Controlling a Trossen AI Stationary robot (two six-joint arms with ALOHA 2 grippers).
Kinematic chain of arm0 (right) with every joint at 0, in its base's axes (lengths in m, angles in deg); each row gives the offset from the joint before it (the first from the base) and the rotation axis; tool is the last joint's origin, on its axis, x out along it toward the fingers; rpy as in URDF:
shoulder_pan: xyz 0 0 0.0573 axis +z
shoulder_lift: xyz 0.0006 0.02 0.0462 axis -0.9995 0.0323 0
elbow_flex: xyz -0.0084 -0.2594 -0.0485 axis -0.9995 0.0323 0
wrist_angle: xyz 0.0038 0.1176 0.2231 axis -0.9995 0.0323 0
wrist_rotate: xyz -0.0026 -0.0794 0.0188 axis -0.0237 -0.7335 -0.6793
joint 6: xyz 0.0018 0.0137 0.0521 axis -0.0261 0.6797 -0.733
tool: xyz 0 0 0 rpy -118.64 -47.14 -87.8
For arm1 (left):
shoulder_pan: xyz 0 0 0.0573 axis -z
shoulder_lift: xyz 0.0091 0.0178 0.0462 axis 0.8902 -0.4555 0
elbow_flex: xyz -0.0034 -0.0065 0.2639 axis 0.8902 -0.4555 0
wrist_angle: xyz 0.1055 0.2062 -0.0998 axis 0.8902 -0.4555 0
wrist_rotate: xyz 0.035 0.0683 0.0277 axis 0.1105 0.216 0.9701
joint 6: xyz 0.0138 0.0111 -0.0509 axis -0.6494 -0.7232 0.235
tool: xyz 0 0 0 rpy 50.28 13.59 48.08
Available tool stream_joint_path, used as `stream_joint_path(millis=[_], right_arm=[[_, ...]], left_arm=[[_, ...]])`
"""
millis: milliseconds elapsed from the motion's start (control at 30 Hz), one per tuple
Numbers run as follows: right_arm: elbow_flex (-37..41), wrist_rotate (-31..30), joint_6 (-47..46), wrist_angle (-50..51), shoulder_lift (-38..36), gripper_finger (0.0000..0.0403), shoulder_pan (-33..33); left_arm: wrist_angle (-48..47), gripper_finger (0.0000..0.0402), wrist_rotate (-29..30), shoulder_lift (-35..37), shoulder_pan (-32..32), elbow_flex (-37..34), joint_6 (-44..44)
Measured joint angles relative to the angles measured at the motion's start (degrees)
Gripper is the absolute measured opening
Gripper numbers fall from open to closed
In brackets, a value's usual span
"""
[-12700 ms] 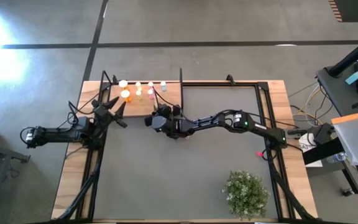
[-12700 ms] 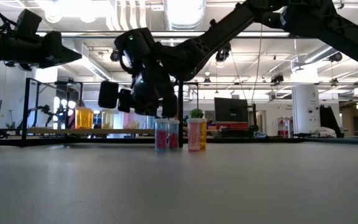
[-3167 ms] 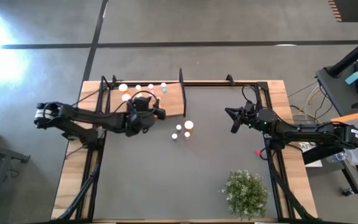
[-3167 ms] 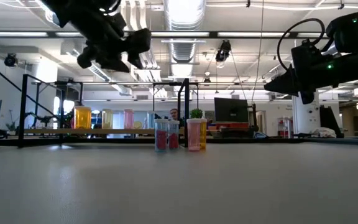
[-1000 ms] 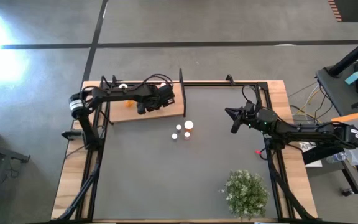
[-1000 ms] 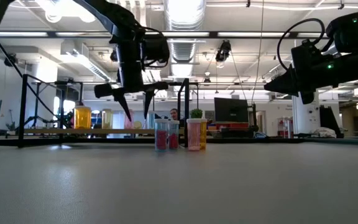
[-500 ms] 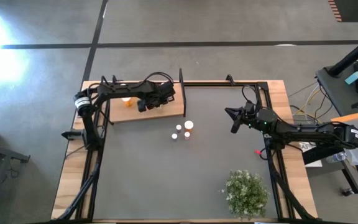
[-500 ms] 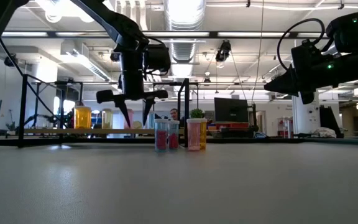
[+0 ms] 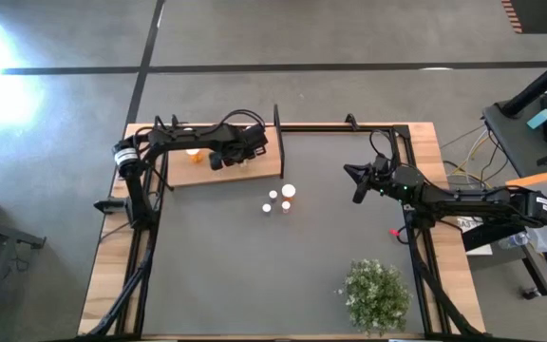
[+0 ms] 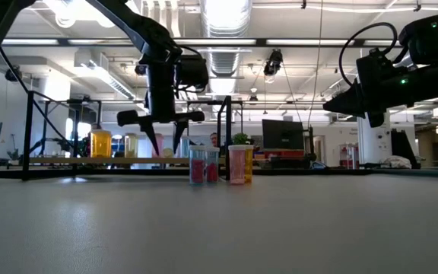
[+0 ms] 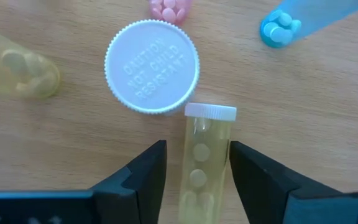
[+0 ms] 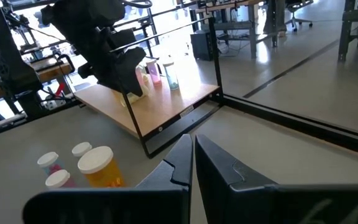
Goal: Pick and place medicine bottles onto shelf by color
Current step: Put the yellow pill bottle on the shelf aligned with the other yellow pill bottle
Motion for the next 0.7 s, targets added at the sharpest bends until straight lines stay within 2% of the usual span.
stream_joint_path(millis=[333,700], right_arm=[[-0.01,0.00,-0.01,-0.01,-0.02,0.0009,0.00],[-0.01,0.00,-0.01,0.00,-0.02,0.0009,0.00]], left_arm=[[0.04,0.0100,0.01,0.02,0.00,-0.23,-0.09],[0.03,0.0089,-0.02,0.09,1.34,-0.24,-4.20]])
